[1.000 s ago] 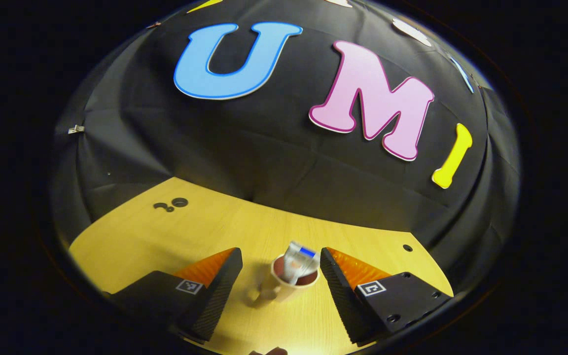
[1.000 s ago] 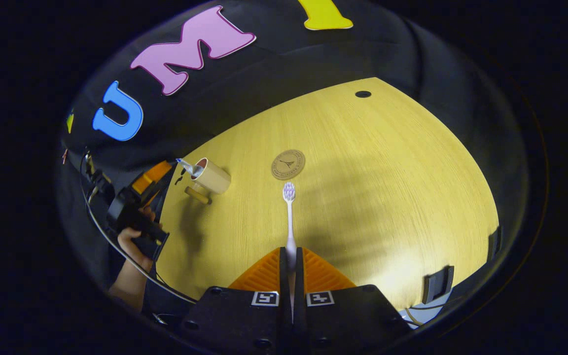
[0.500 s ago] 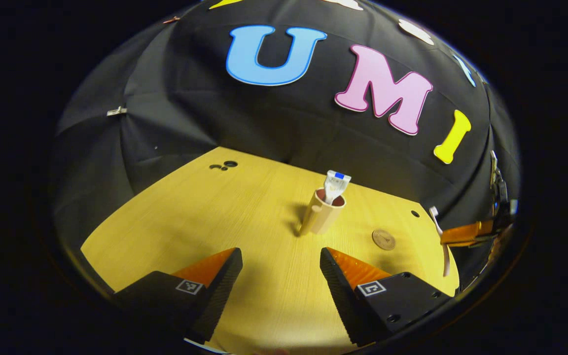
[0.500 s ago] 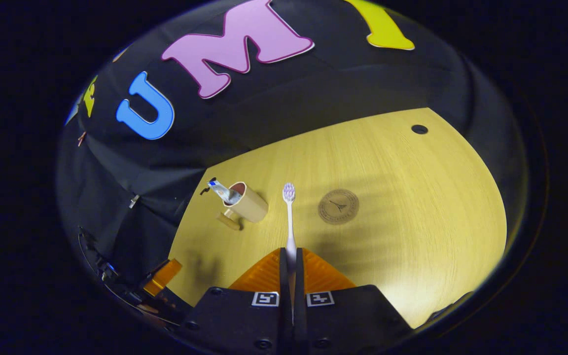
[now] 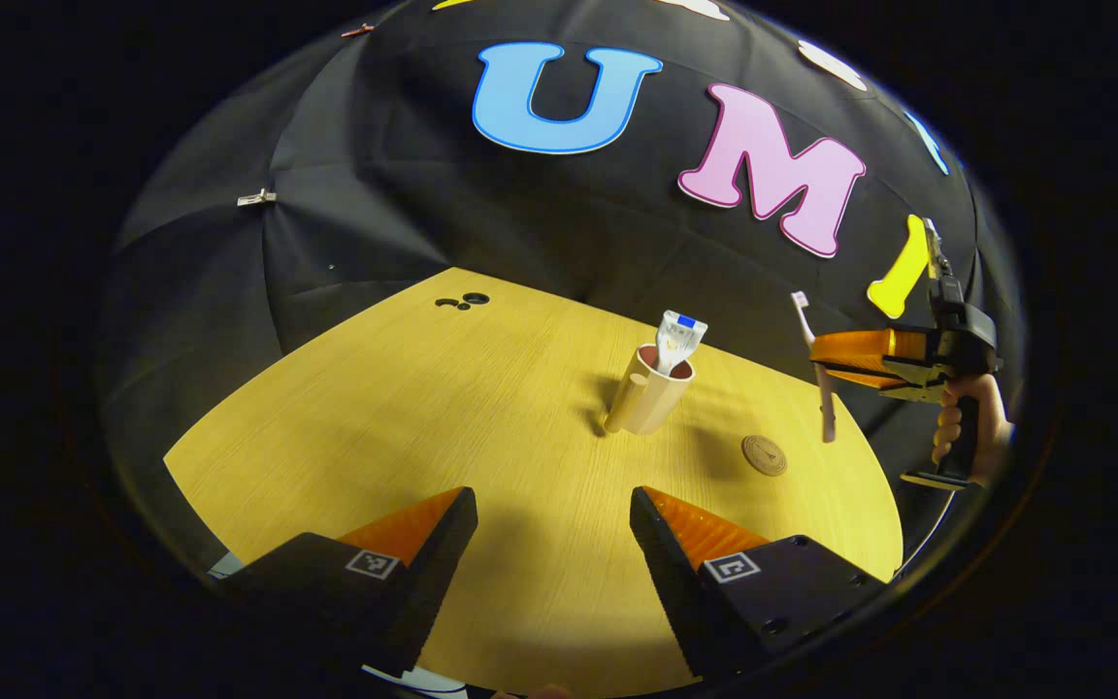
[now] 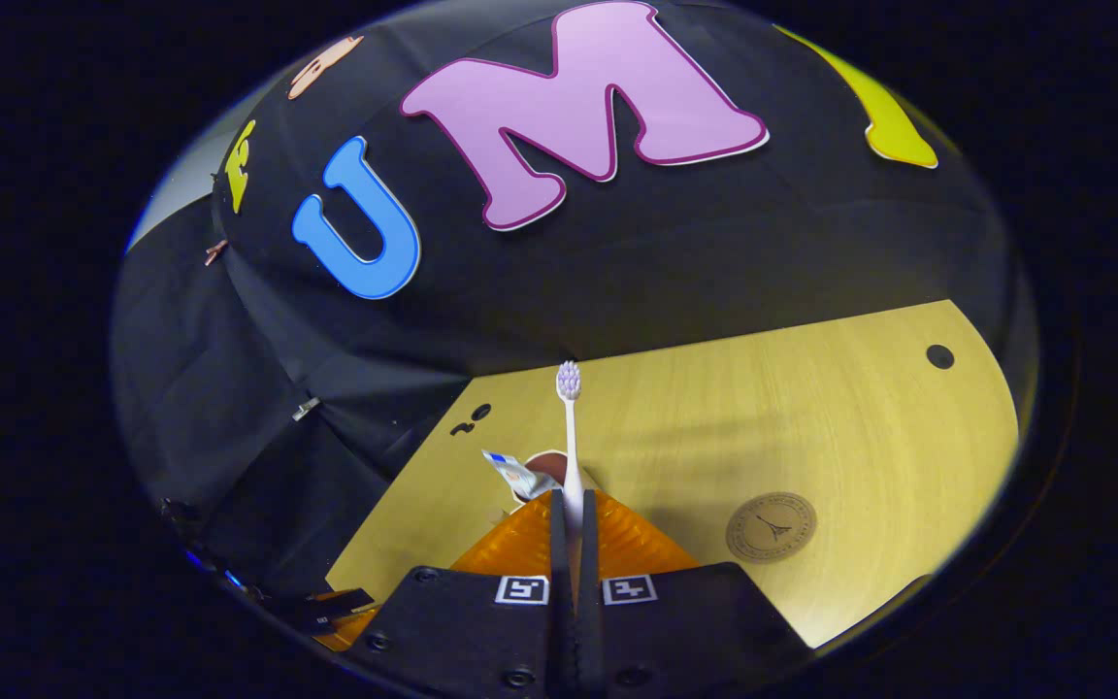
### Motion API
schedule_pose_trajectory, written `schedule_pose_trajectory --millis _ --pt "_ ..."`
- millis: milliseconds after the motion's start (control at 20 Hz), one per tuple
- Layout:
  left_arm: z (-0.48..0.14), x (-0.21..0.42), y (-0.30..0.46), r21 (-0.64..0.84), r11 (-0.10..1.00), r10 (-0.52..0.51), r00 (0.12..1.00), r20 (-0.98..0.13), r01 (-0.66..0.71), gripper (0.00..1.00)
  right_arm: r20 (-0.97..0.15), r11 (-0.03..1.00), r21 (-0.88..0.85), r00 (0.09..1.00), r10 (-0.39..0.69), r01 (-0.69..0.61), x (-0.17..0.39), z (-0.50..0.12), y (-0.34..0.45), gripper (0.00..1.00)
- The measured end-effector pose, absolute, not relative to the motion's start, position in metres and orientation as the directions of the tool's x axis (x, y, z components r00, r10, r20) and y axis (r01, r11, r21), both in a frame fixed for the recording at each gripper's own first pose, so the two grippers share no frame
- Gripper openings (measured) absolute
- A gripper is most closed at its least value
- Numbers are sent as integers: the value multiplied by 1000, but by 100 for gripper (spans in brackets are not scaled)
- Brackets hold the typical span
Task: Put the toothbrush and toothpaste on the desktop into the cup, then pick up the cup and place it on the coaster on the desktop.
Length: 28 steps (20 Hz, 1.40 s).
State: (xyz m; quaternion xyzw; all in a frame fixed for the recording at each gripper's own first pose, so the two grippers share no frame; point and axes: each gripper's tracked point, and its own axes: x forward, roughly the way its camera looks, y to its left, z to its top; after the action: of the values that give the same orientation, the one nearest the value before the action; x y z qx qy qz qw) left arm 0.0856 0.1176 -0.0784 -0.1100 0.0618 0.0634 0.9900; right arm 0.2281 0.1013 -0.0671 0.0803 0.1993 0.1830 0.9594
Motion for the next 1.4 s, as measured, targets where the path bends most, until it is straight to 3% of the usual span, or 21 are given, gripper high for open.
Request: schedule_pose_trajectory --millis 550,1100,1400 --pt "-86 101 84 -146 987 40 985 -166 -65 98 -160 887 199 879 450 -417 320 -60 158 5" --pt "-93 113 74 -192 981 0 986 -168 -32 98 -105 888 233 897 429 -397 366 -83 165 5" --pt "-104 126 78 -216 976 5 987 -162 -41 98 -95 883 123 880 465 -453 370 -108 178 5"
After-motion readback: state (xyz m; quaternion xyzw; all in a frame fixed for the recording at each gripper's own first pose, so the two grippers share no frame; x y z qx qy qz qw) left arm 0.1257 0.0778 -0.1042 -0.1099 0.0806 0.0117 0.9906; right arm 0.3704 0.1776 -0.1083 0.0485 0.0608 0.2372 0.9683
